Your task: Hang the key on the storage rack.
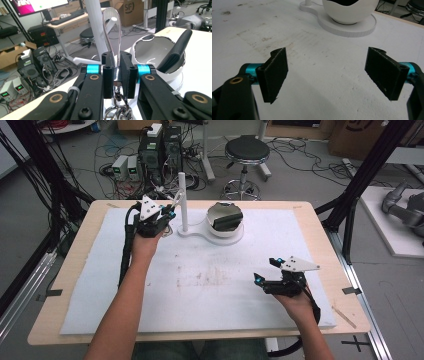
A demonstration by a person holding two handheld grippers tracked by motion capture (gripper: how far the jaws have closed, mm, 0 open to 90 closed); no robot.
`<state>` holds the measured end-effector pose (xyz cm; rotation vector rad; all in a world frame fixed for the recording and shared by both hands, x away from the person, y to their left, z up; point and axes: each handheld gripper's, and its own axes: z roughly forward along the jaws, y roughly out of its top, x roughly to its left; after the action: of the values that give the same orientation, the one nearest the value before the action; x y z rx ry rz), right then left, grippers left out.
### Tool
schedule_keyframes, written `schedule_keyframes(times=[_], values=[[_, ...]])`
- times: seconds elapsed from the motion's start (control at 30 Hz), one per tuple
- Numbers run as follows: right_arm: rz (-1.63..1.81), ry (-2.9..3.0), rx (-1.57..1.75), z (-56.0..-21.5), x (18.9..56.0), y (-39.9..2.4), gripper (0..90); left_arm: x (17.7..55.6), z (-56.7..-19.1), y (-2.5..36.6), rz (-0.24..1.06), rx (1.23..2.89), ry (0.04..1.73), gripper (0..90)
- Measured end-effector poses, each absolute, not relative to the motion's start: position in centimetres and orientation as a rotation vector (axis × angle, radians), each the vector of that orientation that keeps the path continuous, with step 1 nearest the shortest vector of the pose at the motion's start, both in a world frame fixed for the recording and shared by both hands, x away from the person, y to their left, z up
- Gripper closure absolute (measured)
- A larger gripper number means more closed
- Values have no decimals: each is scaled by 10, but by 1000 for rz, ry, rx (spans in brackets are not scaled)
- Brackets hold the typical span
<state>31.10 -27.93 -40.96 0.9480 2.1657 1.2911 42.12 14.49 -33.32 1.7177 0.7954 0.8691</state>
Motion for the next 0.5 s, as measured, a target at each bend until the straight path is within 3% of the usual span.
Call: schedule_keyframes(times=[0.1, 0.13, 0.17, 0.5], values=[[1292, 2166, 955, -410, 311, -280, 190, 423, -335, 145, 855, 1718, 805, 801], [1294, 2167, 955, -410, 311, -280, 190, 423, -335, 145, 856, 1710, 809, 749], [1290, 2167, 956, -410, 311, -279, 190, 423, -335, 146, 854, 1709, 816, 637], [1291, 2166, 943, -408, 311, -278, 190, 417, -333, 153, 786, 1683, 831, 398]])
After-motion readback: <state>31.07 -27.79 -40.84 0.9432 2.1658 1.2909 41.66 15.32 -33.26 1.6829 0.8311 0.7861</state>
